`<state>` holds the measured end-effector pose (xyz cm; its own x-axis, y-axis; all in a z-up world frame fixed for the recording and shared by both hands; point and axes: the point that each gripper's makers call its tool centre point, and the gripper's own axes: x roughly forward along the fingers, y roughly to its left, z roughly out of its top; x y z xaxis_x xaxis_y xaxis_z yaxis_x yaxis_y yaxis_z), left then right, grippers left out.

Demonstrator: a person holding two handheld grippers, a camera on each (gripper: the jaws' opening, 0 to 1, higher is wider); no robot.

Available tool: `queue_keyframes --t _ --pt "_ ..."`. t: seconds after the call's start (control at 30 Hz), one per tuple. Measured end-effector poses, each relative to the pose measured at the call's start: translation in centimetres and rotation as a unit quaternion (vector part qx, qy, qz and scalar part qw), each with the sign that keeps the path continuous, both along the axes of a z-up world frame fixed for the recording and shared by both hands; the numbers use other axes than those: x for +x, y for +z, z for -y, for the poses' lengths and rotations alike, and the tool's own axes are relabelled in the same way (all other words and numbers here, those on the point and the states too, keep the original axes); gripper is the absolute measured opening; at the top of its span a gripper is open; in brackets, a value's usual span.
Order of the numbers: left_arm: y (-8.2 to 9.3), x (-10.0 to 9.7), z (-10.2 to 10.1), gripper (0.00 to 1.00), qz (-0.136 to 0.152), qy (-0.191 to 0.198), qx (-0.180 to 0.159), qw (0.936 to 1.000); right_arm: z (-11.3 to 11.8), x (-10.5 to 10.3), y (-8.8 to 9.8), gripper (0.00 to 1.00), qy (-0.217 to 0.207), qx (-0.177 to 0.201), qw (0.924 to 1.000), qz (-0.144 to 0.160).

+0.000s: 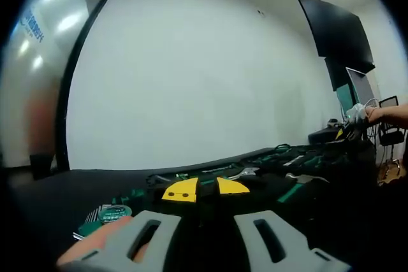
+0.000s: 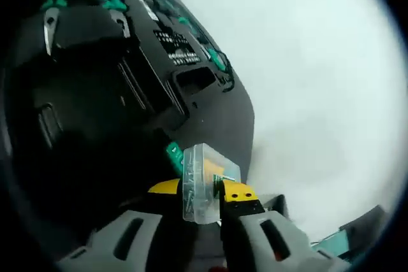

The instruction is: Pick up the tools and put them into their designated positions in the toolbox.

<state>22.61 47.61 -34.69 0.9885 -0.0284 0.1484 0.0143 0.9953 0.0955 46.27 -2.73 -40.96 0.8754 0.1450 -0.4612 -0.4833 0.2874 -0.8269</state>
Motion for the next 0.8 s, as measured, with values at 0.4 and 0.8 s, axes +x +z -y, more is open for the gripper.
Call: queue_keyframes --t 0.4,0.8 --pt "0.0 0.0 -0.3 0.06 0.002 0.001 -0.001 1.0 -1.2 -3.2 6.2 0.14 0.01 0.183 0.9788 -0.092" --pt "0.0 0.1 -0.4 0.06 0.002 0.002 -0.003 1.0 0.8 1.1 5.6 0.17 -0.125 0.315 0.9097 -0.241"
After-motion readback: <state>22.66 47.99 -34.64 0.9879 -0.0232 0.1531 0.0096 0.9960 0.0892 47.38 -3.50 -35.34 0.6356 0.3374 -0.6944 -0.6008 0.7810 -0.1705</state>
